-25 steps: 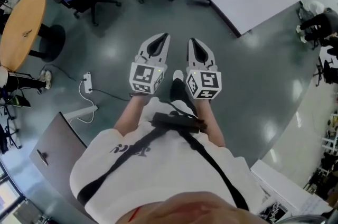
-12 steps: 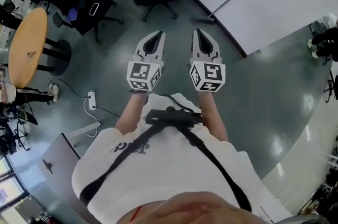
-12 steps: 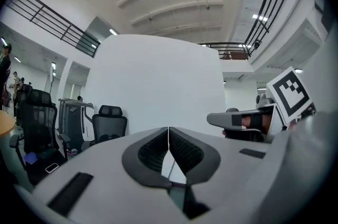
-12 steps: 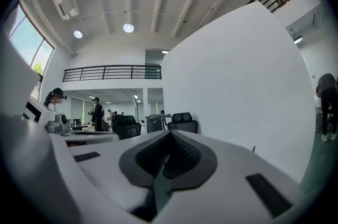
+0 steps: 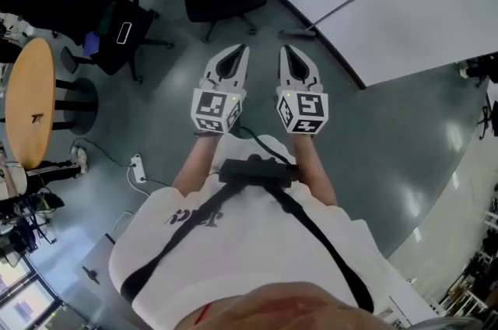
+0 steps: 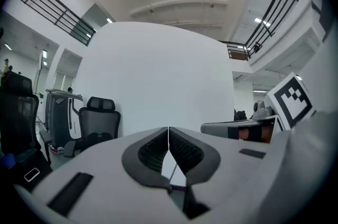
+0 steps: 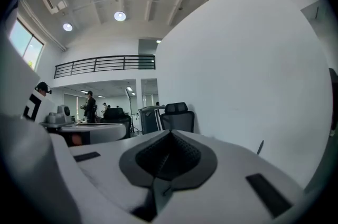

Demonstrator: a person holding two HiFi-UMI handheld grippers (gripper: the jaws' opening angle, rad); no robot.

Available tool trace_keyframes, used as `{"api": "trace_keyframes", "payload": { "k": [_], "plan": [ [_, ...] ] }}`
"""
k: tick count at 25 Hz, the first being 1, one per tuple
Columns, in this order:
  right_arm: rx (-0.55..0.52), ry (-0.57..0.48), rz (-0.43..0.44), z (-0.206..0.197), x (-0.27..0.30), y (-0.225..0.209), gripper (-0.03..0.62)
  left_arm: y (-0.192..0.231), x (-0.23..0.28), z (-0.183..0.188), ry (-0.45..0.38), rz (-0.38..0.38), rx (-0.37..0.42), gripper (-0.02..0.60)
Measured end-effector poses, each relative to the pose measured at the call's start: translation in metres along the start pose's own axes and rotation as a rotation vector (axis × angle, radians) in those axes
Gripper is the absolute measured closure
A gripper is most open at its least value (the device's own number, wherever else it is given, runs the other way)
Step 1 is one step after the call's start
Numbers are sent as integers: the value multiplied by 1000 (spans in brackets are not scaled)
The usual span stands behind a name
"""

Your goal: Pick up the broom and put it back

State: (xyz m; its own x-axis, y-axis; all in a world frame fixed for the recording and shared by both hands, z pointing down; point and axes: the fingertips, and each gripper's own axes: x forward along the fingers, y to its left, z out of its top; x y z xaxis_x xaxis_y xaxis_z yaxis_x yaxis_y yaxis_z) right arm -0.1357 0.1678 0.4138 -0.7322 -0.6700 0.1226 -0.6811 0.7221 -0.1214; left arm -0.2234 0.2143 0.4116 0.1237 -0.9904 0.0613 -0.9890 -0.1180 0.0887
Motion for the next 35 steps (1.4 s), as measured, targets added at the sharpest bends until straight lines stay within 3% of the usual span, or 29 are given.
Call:
{"api": "trace_keyframes", "payload": {
  "k": [7, 12, 18, 22, 31, 35],
  "plan": [
    [28, -13, -95, 28, 127, -12, 586, 90, 97, 30, -6, -140, -9, 569],
    [21, 12, -269, 31, 155, -48, 586, 98, 162, 26, 27, -325, -38, 571],
    [47, 40, -456, 24, 139, -136, 586, 49, 236, 0, 102, -468, -54, 569],
    [77, 19, -534, 19, 138, -196, 586, 15, 285, -10, 120, -536, -43, 569],
    [121, -54, -607, 48, 143, -350, 586, -71, 421, -5, 125, -656, 9, 569],
    [172, -20, -612, 20, 149, -399, 586, -98, 470, -22, 132, -689, 16, 571]
  ]
}}
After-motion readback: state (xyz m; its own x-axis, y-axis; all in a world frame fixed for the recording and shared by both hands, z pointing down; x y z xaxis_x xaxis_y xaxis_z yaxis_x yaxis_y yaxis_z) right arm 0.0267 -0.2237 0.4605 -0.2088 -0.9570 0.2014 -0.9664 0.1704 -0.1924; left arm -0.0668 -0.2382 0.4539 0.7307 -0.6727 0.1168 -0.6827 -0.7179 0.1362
